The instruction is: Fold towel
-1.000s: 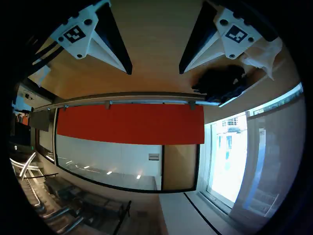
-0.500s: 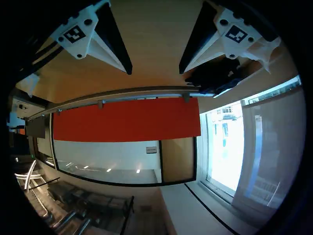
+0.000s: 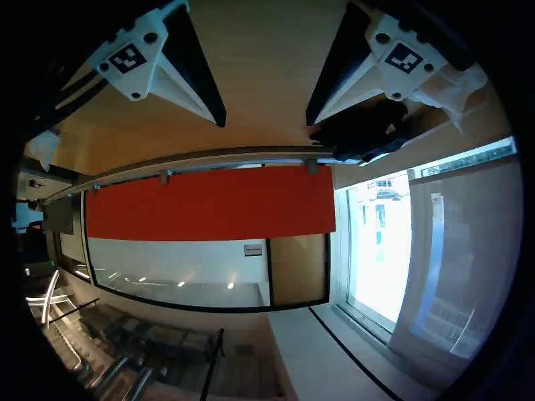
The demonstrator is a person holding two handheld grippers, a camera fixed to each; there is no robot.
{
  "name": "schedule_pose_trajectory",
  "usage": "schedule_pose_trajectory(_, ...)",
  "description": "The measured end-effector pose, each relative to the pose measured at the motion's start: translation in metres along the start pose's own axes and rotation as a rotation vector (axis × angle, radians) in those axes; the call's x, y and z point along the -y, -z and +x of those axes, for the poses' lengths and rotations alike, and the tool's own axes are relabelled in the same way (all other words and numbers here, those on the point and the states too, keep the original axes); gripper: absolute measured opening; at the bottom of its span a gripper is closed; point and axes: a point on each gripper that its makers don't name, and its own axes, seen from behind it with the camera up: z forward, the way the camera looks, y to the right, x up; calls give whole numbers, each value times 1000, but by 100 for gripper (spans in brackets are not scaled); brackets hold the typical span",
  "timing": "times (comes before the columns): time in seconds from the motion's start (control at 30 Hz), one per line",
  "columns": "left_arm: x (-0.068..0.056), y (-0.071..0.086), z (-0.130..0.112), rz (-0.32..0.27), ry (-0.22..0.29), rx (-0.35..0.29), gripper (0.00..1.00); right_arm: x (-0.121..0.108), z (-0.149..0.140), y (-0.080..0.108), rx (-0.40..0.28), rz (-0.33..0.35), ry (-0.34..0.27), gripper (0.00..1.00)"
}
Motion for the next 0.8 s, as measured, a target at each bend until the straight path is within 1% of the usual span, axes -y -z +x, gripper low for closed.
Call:
schedule_pose_trajectory(0.17, 2, -1, -18, -5, -6, -2, 88, 0, -11, 0, 2, -4, 4, 100)
schedule_pose_trajectory(0.4, 2, -1, -39, -15, -13, -11, 88, -8, -24, -2, 3, -20, 7, 100)
schedule_pose_trajectory(0.6, 5, -2, -46, -11, -13, -25, 88, -11, -32, -2, 3, -19, 10, 100)
schedule_pose_trajectory(0.8, 9, -3, -49, -9, -12, -33, 88, -9, -33, -4, 0, -15, 18, 100)
